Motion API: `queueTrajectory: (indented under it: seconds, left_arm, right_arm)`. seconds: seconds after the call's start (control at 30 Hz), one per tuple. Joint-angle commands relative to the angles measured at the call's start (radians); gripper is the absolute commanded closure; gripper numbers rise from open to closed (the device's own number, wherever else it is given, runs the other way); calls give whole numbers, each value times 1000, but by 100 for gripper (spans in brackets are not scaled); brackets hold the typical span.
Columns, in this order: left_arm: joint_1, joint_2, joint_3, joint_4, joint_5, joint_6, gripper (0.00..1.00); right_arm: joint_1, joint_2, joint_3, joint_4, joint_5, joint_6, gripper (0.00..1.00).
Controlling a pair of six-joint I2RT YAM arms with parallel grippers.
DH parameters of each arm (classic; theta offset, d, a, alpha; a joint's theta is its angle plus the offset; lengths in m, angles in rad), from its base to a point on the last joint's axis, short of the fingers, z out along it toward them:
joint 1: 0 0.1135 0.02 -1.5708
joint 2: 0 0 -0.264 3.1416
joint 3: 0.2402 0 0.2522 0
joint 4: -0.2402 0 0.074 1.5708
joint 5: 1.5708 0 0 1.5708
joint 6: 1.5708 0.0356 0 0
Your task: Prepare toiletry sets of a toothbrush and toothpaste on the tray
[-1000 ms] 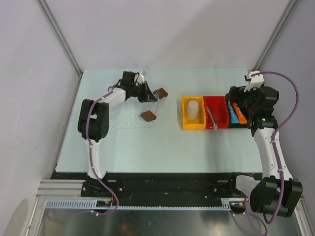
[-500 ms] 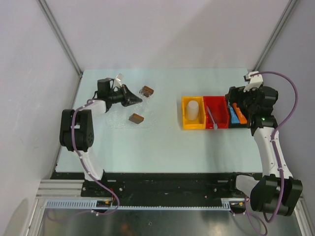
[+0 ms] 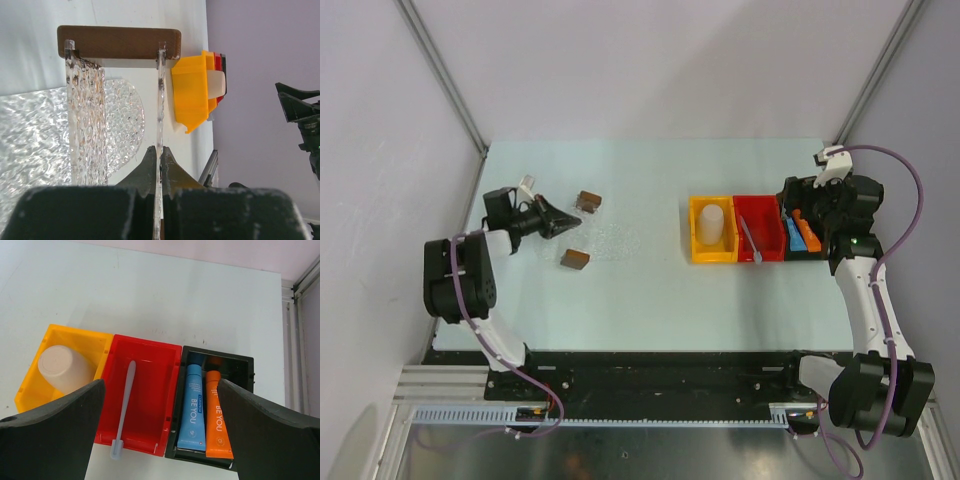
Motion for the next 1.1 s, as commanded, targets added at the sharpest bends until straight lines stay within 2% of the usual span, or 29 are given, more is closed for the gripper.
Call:
queueTrajectory:
  seconds: [0.0,0.17,0.5,0.7,1.07]
  left_arm:
    - [52,-60,-41,124,102,-32,100]
    - [87,-53,-130,272,105,-82,100]
    - [103,19,-165,367,110,-123,100]
    - [116,44,-167,371,105,-101,89]
    - [135,59,-176,373,81,-52,52]
  right_arm:
    - [1,5,0,18,-20,-11,0]
    - [2,10,0,17,-23,-15,0]
    - [1,16,0,15,-23,-18,0]
    - [1,21,0,14,-28,-19,0]
    - [1,22,2,12,-29,-21,0]
